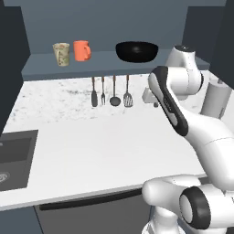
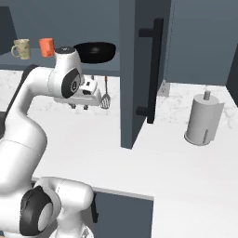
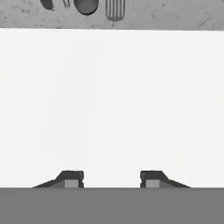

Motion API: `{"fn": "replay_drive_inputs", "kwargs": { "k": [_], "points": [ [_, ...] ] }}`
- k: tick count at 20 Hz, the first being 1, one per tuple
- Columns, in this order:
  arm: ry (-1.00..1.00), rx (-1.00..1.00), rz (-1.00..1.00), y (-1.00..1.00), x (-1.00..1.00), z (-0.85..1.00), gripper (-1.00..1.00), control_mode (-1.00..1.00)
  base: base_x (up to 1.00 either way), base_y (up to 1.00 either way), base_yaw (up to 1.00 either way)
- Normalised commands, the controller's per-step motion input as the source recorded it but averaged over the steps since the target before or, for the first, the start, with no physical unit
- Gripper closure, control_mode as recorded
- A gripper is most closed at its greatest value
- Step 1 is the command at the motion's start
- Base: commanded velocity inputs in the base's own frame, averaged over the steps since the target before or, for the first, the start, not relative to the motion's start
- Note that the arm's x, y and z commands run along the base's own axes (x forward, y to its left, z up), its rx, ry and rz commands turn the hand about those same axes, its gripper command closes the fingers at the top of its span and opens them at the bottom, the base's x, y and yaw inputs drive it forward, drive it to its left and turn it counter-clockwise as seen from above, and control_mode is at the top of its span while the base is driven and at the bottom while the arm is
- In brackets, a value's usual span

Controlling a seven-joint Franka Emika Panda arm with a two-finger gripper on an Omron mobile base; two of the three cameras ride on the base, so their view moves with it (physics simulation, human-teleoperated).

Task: Gather all objects into one cabinet and sort the glasses and bowls to opposite sides.

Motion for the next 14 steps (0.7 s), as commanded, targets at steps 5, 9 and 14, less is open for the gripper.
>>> {"fn": "replay_drive_inputs", "kwargs": {
  "k": [5,9,14],
  "points": [
    [-0.22,-0.04,0.03,0.07,-0.63,0.00,-1.00,-1.00,0.00,0.00,0.00],
    [-0.03,0.00,0.01,0.03,-0.14,0.00,-1.00,-1.00,0.00,0.00,0.00],
    [0.00,0.00,0.00,0.00,-0.01,0.00,-1.00,-1.00,0.00,0.00,0.00]
  ]
}}
